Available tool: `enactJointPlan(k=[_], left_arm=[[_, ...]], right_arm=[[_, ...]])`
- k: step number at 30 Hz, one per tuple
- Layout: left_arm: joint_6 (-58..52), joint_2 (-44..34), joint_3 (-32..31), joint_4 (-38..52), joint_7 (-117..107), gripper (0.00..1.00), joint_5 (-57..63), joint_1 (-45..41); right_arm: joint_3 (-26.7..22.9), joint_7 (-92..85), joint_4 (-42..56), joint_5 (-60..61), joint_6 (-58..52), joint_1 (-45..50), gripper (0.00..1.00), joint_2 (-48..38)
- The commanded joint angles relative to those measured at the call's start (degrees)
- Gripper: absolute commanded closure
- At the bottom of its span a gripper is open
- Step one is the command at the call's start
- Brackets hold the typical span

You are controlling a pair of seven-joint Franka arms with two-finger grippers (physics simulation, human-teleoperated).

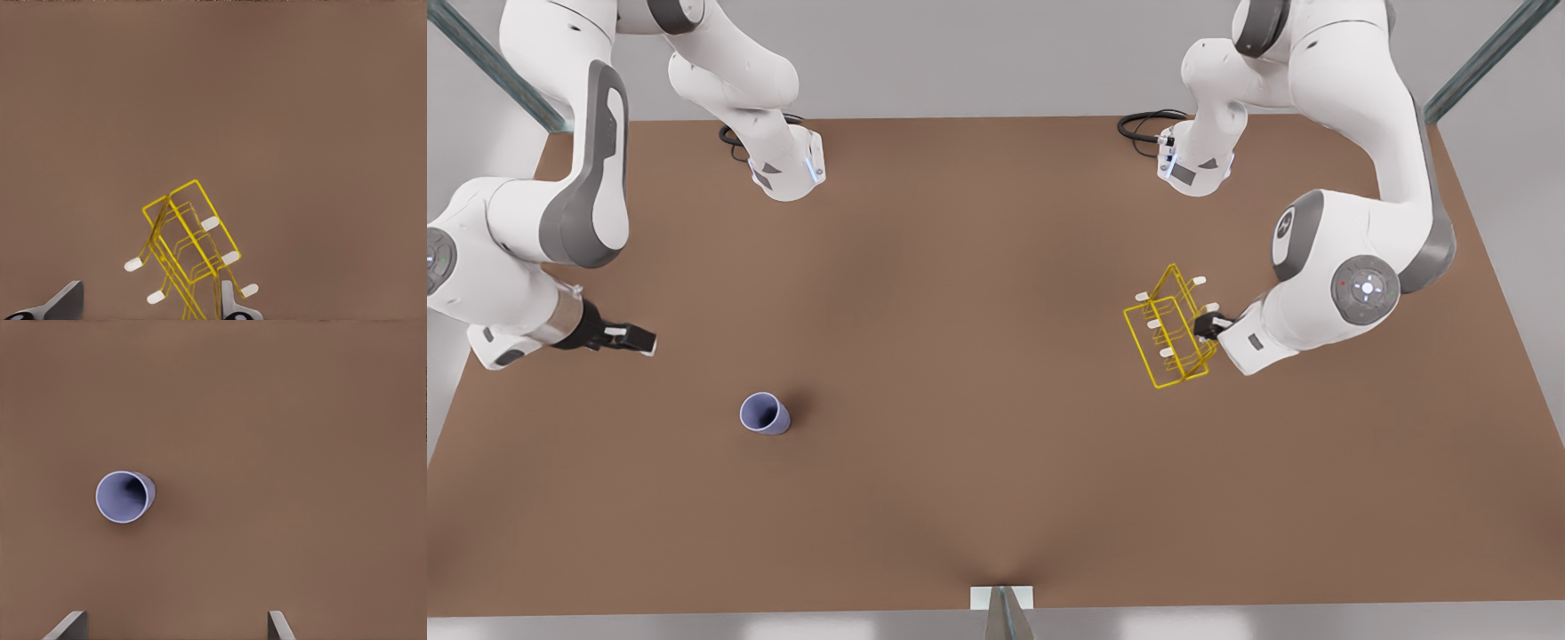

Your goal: Place the cup on the cup holder

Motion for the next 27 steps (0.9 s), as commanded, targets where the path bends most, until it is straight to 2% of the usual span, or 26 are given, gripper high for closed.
enactJointPlan(k=[1,7,10,14,16,18,23,27], left_arm=[[2.5,-0.1,0.0,0.0,-0.8,0.0,-0.4,0.0],[2.2,-0.1,-0.5,0.6,-3.6,0.0,1.5,-0.1],[3.2,2.1,-0.6,0.5,-3.6,0.0,1.9,-0.1],[5.6,2.9,-0.5,0.8,-3.6,0.0,2.3,-0.1],[4.9,2.6,-0.5,0.5,-3.7,0.0,2.2,-0.1],[4.4,2.3,-0.3,-0.1,-3.7,0.0,2.3,-0.1],[4.4,2.3,-0.3,-0.5,-5.2,0.0,3.2,-0.1],[4.1,2.5,-0.5,-0.6,-6.1,0.0,3.7,-0.4]], right_arm=[[0.0,0.7,0.0,0.0,3.7,-0.1,0.0,0.0],[0.0,1.0,0.0,0.0,3.8,0.0,0.0,0.0],[0.0,1.1,-0.7,0.2,4.8,0.2,0.0,3.9],[0.5,8.6,-15.0,0.5,26.7,9.1,0.0,6.6],[0.5,16.9,-14.5,0.5,33.3,14.7,0.0,12.5],[0.6,17.4,-14.2,1.2,38.6,15.3,0.0,16.4],[0.6,17.3,-14.8,1.8,41.9,15.4,0.0,21.1],[0.6,16.8,-15.0,1.8,42.0,15.0,0.0,21.2]])
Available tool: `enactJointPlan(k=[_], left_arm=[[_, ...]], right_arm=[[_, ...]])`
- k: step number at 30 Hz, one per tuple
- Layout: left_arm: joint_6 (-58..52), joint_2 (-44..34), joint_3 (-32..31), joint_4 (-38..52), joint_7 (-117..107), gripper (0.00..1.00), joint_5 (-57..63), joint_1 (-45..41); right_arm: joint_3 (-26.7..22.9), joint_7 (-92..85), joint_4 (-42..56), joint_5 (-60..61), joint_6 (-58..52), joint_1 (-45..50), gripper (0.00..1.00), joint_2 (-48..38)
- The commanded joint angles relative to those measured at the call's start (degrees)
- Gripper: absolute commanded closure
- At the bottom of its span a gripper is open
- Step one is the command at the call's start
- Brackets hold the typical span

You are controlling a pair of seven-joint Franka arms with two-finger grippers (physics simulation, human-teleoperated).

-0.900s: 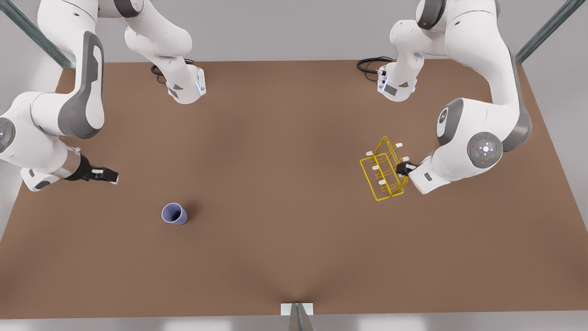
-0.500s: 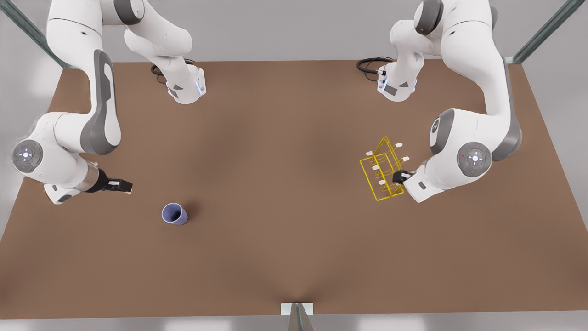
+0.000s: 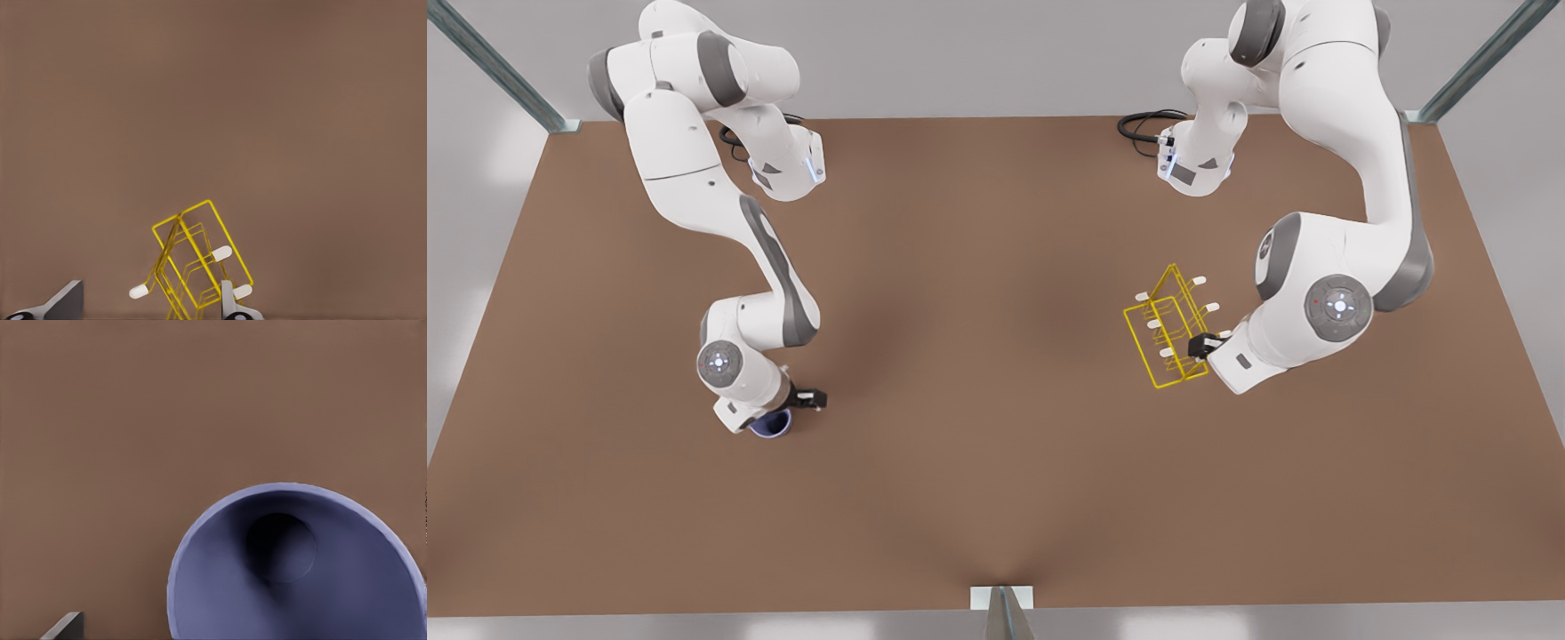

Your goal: Place the cup on the cup holder

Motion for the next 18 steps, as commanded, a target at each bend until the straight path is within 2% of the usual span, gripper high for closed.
enactJointPlan(k=[1,7,8,9,11,18], left_arm=[[-0.1,0.0,0.0,0.1,-2.9,0.0,0.4,-0.1],[0.1,0.3,0.0,0.1,-3.0,0.0,0.8,-0.6],[0.1,0.4,0.0,0.1,-2.9,0.0,1.6,-0.6],[0.1,0.4,0.0,0.1,-2.9,0.0,1.6,-0.6],[0.5,0.5,0.0,0.1,-3.0,0.0,1.6,-0.6],[0.5,0.6,0.0,0.1,-3.0,0.0,1.6,-0.6]], right_arm=[[0.0,6.9,0.0,0.2,4.2,-0.3,0.0,0.0],[0.0,6.8,0.2,0.2,3.5,-0.5,0.0,-0.3],[0.0,6.8,0.3,0.2,3.5,-0.5,0.04,-0.3],[-0.1,6.6,-0.1,0.2,3.3,-0.4,0.47,-0.3],[-0.1,3.5,-0.6,0.2,2.3,-0.5,0.79,-0.5],[-0.5,4.7,-0.9,0.2,2.1,-0.6,0.79,-1.0]])
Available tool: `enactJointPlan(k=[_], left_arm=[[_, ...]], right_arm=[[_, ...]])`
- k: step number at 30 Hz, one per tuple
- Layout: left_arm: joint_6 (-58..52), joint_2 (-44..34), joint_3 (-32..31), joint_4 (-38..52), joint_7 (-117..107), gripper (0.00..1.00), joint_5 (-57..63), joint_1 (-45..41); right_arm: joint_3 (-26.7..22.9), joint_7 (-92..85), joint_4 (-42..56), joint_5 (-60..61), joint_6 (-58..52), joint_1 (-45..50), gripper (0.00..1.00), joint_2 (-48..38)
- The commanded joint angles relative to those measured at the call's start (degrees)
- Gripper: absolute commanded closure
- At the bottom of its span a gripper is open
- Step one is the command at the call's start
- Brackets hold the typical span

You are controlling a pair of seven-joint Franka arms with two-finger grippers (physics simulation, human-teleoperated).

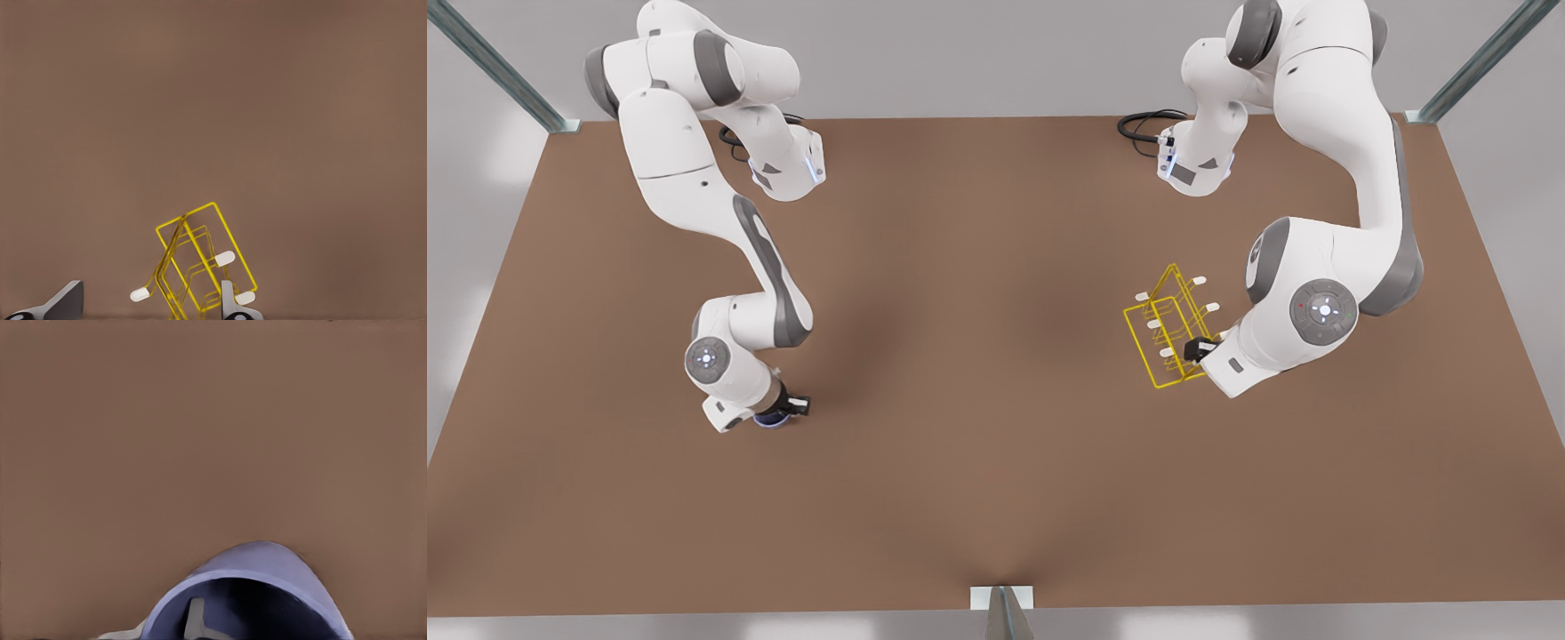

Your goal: Place the cup on the cup holder

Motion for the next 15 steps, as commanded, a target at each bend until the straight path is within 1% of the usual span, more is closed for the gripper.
enactJointPlan(k=[1,3,9,10,12,13,14,15], left_arm=[[-0.2,-0.1,0.0,0.0,-1.0,0.0,0.1,0.0],[-0.4,-0.3,0.0,0.0,-1.0,0.0,0.1,0.0],[-0.6,-0.4,0.0,0.0,-1.0,0.0,0.2,-0.1],[-0.6,-0.6,0.0,-0.1,-1.1,0.0,0.2,0.0],[-0.7,-0.6,0.1,-0.1,-1.2,0.0,0.2,-0.1],[-0.7,-0.6,0.0,-0.1,-1.7,0.0,0.7,-0.1],[-0.7,-0.8,0.0,-0.3,-1.8,0.0,0.7,-0.1],[-0.7,-0.8,0.0,-0.4,-1.8,0.0,0.8,-0.1]], right_arm=[[-0.1,2.8,0.7,-0.8,-2.2,0.0,0.79,-0.5],[0.0,4.9,2.2,-0.8,-5.0,0.2,0.79,-1.4],[0.3,5.1,2.3,-0.7,-5.0,0.8,0.79,-1.4],[0.4,5.0,2.9,1.1,-5.0,0.8,0.79,-1.5],[2.9,5.1,3.2,9.7,-4.9,0.9,0.79,-1.6],[3.9,6.2,4.5,17.4,-6.1,0.9,0.79,-2.0],[6.4,11.1,6.7,23.2,-8.0,1.0,0.79,-1.9],[9.0,15.2,8.1,26.6,-7.2,1.0,0.79,-1.2]])
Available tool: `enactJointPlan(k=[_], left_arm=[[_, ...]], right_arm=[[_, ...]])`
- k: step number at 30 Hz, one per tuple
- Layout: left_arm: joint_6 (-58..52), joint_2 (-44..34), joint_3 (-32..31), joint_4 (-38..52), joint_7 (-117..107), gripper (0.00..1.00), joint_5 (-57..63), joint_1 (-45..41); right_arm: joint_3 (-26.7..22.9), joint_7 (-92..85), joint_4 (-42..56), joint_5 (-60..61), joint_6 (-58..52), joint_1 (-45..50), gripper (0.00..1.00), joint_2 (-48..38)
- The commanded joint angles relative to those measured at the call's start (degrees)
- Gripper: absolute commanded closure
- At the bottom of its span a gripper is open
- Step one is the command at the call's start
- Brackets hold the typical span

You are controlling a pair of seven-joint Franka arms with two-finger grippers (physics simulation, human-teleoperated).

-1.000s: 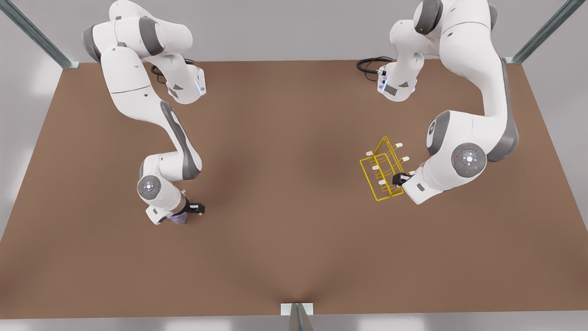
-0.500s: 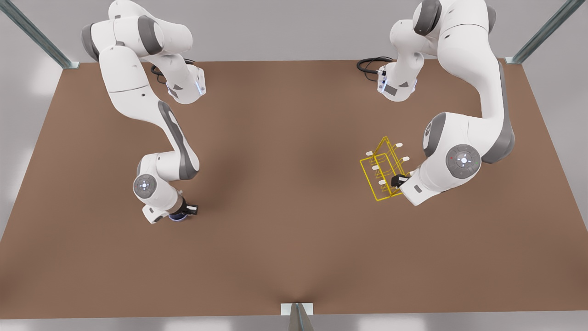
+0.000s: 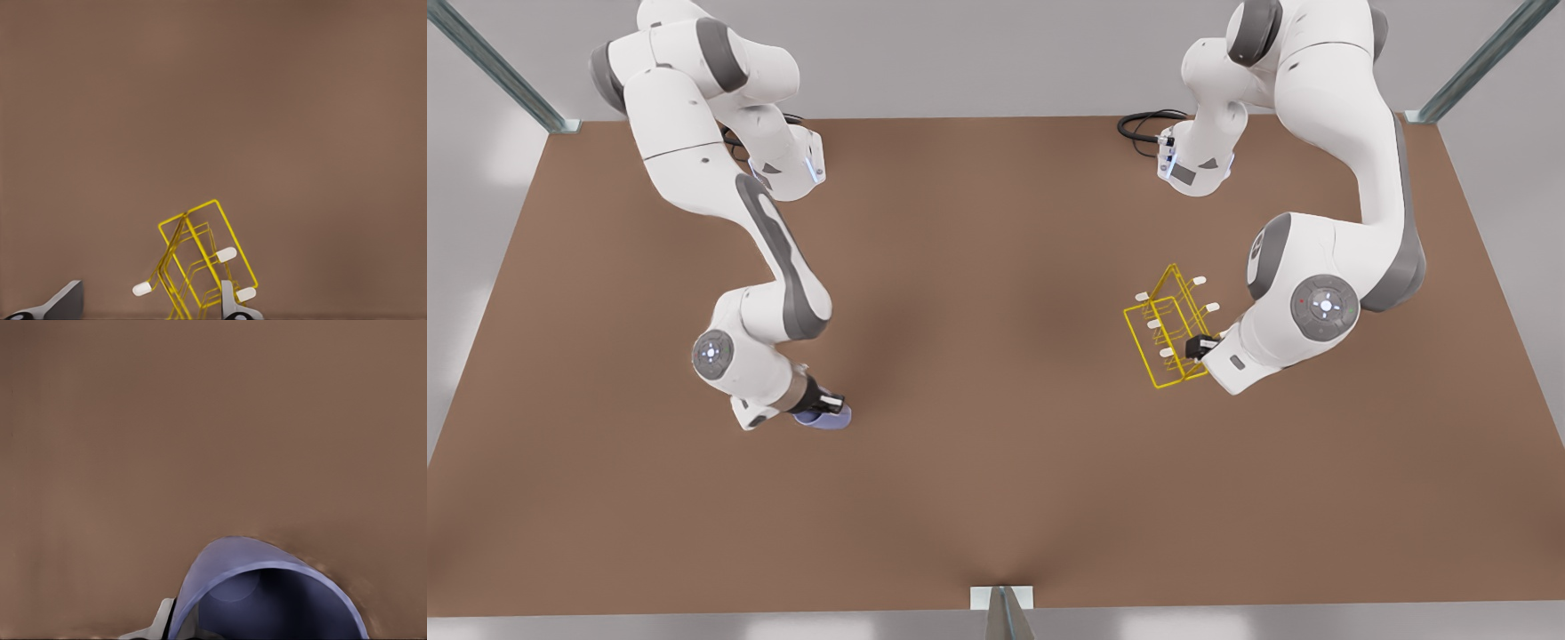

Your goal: Place the cup on the cup holder

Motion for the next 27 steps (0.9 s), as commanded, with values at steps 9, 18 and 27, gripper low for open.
enactJointPlan(k=[9,18,27], left_arm=[[-0.1,0.1,0.0,-0.6,-1.4,0.0,0.5,-0.4],[3.1,0.5,-2.7,5.4,-61.8,0.0,-6.3,-2.0],[13.4,3.7,-7.7,5.7,-112.7,0.0,-6.1,-7.0]], right_arm=[[12.0,20.5,20.2,42.8,-1.0,10.5,0.79,15.6],[11.7,20.6,28.3,45.7,4.5,15.3,0.79,29.0],[6.4,27.5,29.0,36.7,4.6,15.2,0.0,30.7]])
